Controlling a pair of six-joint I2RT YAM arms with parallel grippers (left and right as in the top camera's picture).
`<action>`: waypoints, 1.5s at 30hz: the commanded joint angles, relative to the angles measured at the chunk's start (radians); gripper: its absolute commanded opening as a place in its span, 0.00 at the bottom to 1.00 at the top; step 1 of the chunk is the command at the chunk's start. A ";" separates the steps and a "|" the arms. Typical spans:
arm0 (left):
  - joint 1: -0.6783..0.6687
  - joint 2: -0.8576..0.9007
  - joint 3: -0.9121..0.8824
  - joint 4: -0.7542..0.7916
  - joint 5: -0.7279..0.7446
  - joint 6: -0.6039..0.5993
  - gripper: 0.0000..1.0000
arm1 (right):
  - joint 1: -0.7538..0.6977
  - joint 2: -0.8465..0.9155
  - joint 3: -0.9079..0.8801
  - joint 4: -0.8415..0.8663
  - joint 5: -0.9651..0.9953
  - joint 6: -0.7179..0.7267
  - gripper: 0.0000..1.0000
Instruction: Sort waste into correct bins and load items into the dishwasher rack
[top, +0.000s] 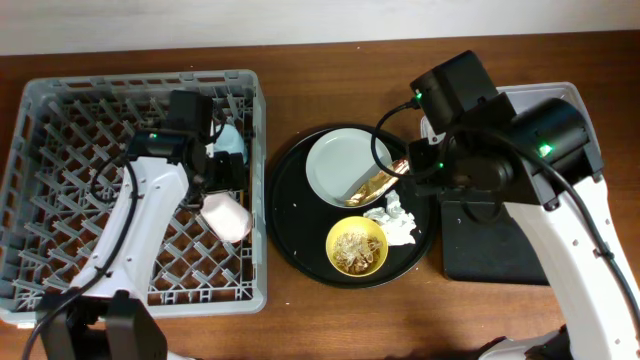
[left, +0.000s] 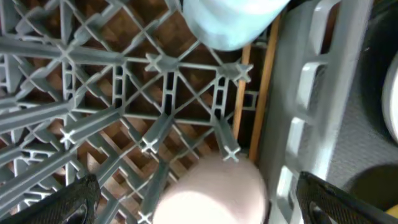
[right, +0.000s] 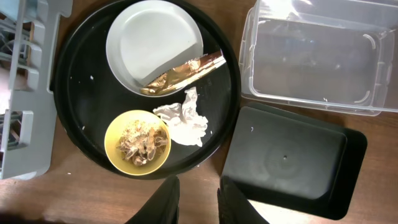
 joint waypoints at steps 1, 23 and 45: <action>-0.003 0.002 -0.059 0.013 0.039 -0.005 0.89 | 0.005 0.001 0.000 -0.003 0.019 0.008 0.23; -0.003 -0.630 -0.033 -0.276 0.079 -0.009 0.99 | 0.380 0.052 -0.968 0.938 -0.131 0.153 0.50; -0.003 -0.630 -0.033 -0.276 0.079 -0.009 0.99 | 0.429 0.114 -0.851 0.832 -0.109 0.270 0.37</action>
